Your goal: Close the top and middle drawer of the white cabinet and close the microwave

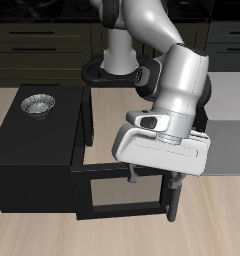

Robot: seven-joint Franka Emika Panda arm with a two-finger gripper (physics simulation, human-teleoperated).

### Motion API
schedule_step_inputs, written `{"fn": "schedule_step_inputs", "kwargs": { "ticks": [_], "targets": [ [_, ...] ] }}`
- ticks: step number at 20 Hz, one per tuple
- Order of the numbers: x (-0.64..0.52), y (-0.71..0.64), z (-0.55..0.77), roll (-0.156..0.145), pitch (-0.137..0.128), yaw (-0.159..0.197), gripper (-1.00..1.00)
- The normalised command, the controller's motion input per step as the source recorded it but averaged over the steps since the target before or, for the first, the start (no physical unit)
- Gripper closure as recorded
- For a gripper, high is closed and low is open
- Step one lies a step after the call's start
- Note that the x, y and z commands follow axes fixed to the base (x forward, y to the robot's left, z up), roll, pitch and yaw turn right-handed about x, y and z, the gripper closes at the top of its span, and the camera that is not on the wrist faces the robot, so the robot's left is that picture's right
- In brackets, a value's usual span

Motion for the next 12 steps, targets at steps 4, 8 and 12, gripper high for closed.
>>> {"fn": "schedule_step_inputs", "kwargs": {
  "ticks": [4, 8, 12],
  "targets": [
    [0.02, 0.00, -0.24, 0.014, 0.028, 0.001, -1.00],
    [0.04, 0.06, -0.36, 0.017, 0.077, 0.016, -1.00],
    [0.00, 0.00, -0.29, 0.049, 0.083, -0.010, -1.00]
  ]
}}
